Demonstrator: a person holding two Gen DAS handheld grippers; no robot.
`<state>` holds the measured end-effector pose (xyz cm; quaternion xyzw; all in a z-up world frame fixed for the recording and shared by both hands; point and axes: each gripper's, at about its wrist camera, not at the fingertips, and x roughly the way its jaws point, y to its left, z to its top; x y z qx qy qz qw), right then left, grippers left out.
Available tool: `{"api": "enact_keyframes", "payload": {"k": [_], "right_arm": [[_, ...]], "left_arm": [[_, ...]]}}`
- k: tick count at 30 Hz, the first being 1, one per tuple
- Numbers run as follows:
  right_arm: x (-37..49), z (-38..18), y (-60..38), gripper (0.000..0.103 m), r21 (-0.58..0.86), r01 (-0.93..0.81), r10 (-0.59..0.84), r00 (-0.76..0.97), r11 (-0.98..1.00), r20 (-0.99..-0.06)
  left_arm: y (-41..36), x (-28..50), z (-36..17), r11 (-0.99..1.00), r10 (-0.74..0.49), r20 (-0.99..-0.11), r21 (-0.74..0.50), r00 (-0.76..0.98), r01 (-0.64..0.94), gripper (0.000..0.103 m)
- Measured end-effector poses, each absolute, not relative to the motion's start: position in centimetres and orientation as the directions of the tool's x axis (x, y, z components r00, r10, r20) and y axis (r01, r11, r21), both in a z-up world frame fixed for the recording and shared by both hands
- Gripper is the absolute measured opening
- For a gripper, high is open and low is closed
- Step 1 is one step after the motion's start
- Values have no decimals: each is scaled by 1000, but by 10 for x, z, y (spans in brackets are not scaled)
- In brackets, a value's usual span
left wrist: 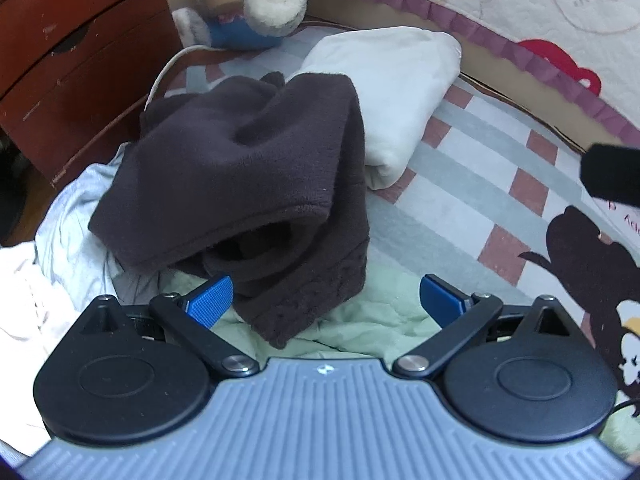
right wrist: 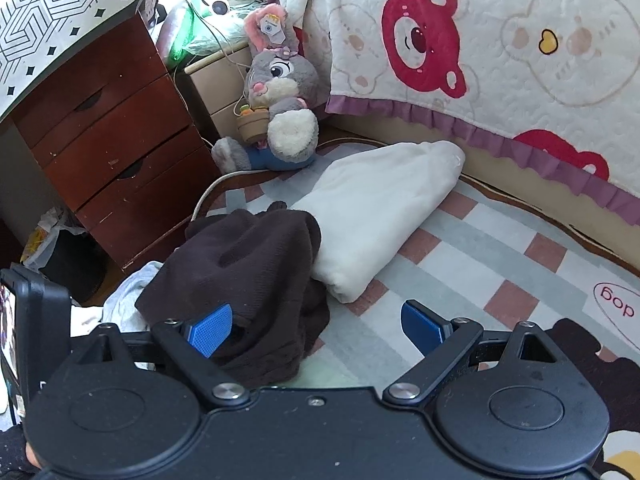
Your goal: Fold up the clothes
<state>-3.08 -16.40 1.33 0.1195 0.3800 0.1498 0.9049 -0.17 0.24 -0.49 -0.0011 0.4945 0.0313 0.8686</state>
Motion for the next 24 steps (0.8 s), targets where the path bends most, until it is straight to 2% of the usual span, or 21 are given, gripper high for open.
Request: {"api": "enact_keyframes", "payload": {"k": [4, 24], "right_arm": [[-31, 13, -165, 94, 308, -175, 343, 671, 935, -658], [-30, -1, -164, 94, 284, -155, 312, 670, 946, -674]], "left_arm": [[-1, -8, -3, 995, 99, -842, 70, 531, -74, 101], [5, -4, -12, 997, 77, -853, 61, 516, -48, 102]]}}
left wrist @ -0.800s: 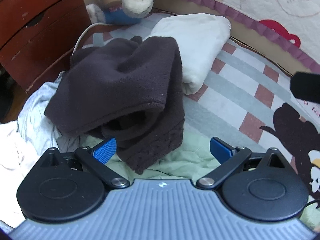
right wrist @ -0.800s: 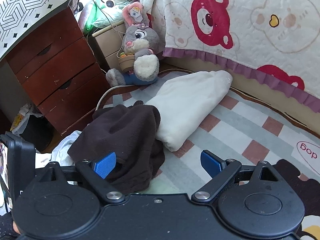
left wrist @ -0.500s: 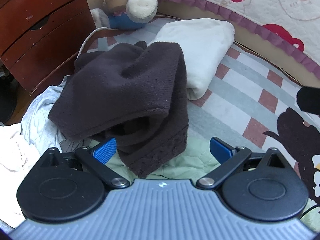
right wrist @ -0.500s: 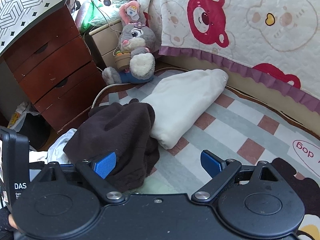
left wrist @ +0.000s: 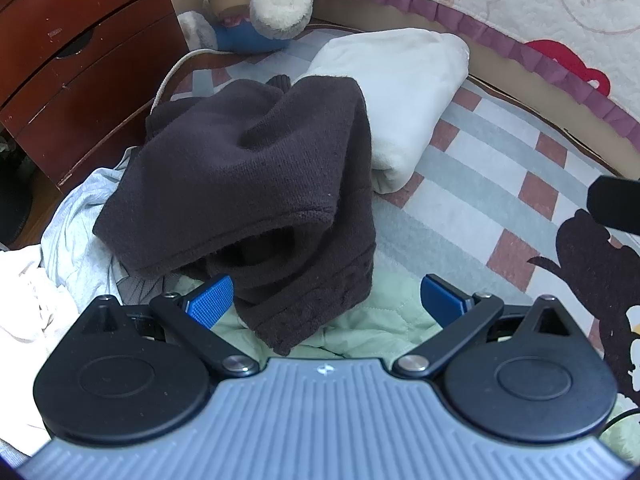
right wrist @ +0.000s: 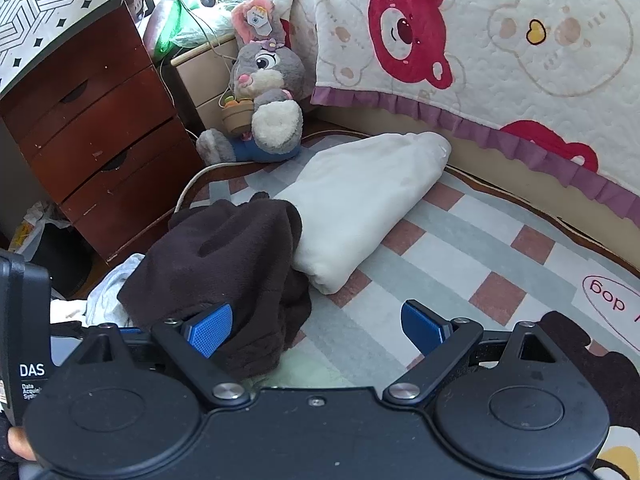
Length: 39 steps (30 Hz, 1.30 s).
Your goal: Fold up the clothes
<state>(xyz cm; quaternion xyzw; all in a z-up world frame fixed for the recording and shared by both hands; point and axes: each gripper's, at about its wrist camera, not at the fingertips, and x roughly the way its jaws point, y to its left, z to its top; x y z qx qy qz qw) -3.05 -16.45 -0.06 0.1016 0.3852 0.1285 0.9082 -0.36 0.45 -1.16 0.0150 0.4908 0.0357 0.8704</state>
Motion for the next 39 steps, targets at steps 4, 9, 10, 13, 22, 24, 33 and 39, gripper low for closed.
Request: {"api": "enact_keyframes", "payload": {"k": [4, 9, 10, 13, 22, 24, 33, 39], "right_arm": [[-30, -1, -165, 94, 287, -150, 311, 669, 946, -675], [-31, -1, -166, 94, 286, -147, 309, 669, 947, -676], [-31, -1, -166, 94, 287, -147, 309, 669, 947, -677], [-30, -3, -166, 94, 283, -143, 303, 665, 949, -682], [-29, -10, -167, 94, 270, -129, 286, 656, 954, -698], [-29, -10, -167, 94, 269, -129, 286, 655, 954, -700], [-29, -15, -168, 94, 276, -124, 288, 648, 953, -705], [-27, -20, -168, 94, 281, -118, 289, 641, 952, -711]], "left_arm": [[4, -3, -13, 997, 78, -857, 62, 510, -49, 102], [3, -3, -13, 997, 79, -857, 64, 509, -48, 102], [3, -3, -14, 997, 79, -858, 64, 508, -47, 102], [3, -2, -15, 997, 79, -861, 64, 503, -47, 102], [3, -1, -17, 997, 79, -867, 65, 492, -46, 102], [3, -1, -18, 997, 77, -869, 63, 489, -44, 102], [4, -2, -15, 997, 76, -866, 62, 494, -46, 102], [5, -2, -13, 997, 80, -864, 63, 497, -52, 102]]}}
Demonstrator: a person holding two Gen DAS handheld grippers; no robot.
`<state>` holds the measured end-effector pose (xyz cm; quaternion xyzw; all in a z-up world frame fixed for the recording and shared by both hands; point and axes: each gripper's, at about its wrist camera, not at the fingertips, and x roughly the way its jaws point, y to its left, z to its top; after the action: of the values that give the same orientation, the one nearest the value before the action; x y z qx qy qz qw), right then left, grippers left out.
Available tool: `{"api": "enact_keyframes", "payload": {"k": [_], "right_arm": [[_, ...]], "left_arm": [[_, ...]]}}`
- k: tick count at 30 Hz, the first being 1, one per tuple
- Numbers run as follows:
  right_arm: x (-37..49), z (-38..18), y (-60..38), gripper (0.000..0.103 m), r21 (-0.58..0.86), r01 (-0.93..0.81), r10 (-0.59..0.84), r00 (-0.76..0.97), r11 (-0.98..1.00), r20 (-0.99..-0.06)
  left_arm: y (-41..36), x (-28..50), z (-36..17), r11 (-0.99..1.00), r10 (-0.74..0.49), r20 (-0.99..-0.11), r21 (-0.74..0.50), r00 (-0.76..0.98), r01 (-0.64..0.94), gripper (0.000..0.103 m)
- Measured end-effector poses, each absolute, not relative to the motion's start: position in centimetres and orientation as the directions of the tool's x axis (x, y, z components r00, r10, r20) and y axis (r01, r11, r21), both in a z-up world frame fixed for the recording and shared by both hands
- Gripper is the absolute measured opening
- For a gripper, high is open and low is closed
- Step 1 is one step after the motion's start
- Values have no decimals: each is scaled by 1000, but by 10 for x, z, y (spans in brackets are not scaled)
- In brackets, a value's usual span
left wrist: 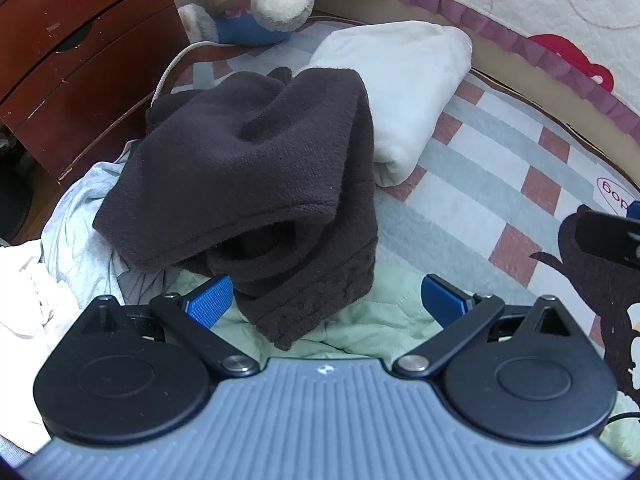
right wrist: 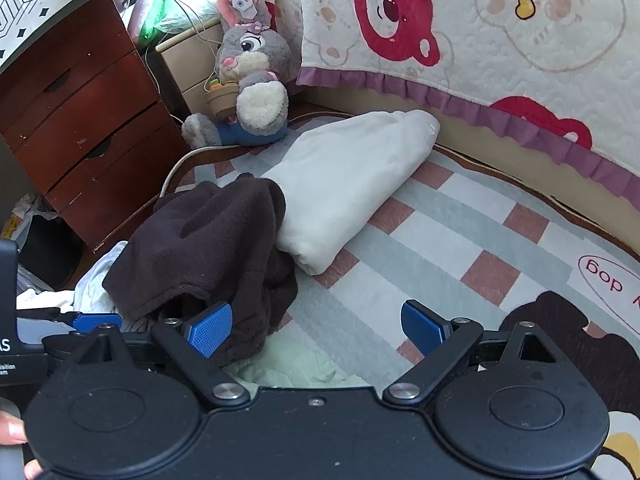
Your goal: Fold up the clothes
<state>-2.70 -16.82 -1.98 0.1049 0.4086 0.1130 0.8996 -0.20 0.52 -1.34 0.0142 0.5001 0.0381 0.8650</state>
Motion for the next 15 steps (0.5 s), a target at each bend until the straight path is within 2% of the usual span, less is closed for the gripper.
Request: {"api": "enact_keyframes", "payload": {"k": [2, 7, 10, 15], "right_arm": [[-27, -22, -168, 94, 289, -124, 298, 643, 949, -706], [-50, -20, -159, 95, 287, -266, 387, 736, 920, -555], [-45, -35, -147, 95, 298, -294, 416, 715, 908, -561], [-19, -67, -132, 95, 407, -295, 493, 658, 864, -569]], "left_arm": [[6, -2, -14, 997, 71, -861, 55, 503, -46, 102], [30, -11, 0, 999, 26, -814, 3, 580, -41, 102], [54, -12, 5, 994, 99, -766, 41, 635, -105, 102], [102, -7, -26, 976, 92, -786, -52, 612, -213, 100]]}}
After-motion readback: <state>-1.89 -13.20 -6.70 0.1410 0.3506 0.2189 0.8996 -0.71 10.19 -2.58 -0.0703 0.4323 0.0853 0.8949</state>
